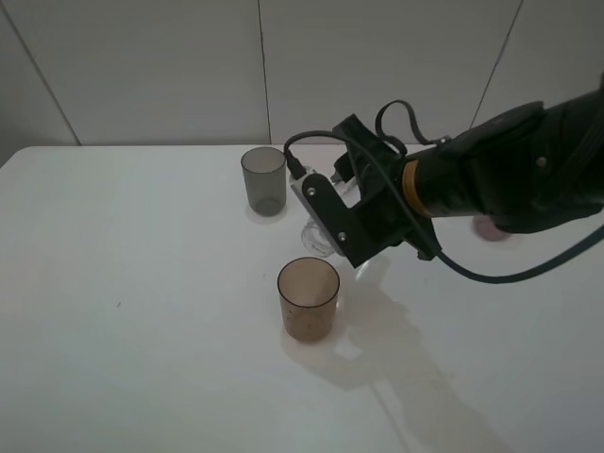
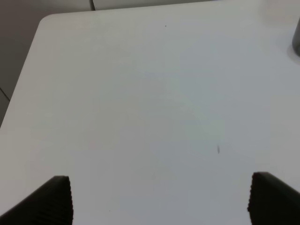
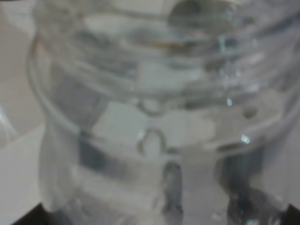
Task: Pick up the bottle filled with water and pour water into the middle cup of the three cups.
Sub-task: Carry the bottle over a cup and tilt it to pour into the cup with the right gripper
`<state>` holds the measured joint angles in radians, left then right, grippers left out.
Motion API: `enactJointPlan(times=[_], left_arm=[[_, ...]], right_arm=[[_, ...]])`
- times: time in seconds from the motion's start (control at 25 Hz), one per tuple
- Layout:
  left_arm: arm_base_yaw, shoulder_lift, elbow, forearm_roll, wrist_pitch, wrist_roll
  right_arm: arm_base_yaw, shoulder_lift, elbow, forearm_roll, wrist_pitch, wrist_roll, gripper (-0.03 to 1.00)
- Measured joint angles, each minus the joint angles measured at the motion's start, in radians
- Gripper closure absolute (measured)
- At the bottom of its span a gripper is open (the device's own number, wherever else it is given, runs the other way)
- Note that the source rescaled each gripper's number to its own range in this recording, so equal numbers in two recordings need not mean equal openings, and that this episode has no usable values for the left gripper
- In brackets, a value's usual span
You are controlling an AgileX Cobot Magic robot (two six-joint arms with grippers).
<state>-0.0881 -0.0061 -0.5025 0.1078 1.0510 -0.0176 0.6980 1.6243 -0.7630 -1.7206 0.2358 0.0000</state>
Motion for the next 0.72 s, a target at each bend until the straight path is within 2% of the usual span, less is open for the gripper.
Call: enactJointPlan(times=[0.24,0.72], left_arm=[[0.0,0.0,0.0,0.0,0.0,0.0],[0.0,0.0,0.0,0.0,0.0,0.0]], right_arm=[[0.001,0.0,0.0,-0.01,0.019,0.051,0.97],[0.023,0.0,0.0,-0.01,0.039,0.063,0.97]])
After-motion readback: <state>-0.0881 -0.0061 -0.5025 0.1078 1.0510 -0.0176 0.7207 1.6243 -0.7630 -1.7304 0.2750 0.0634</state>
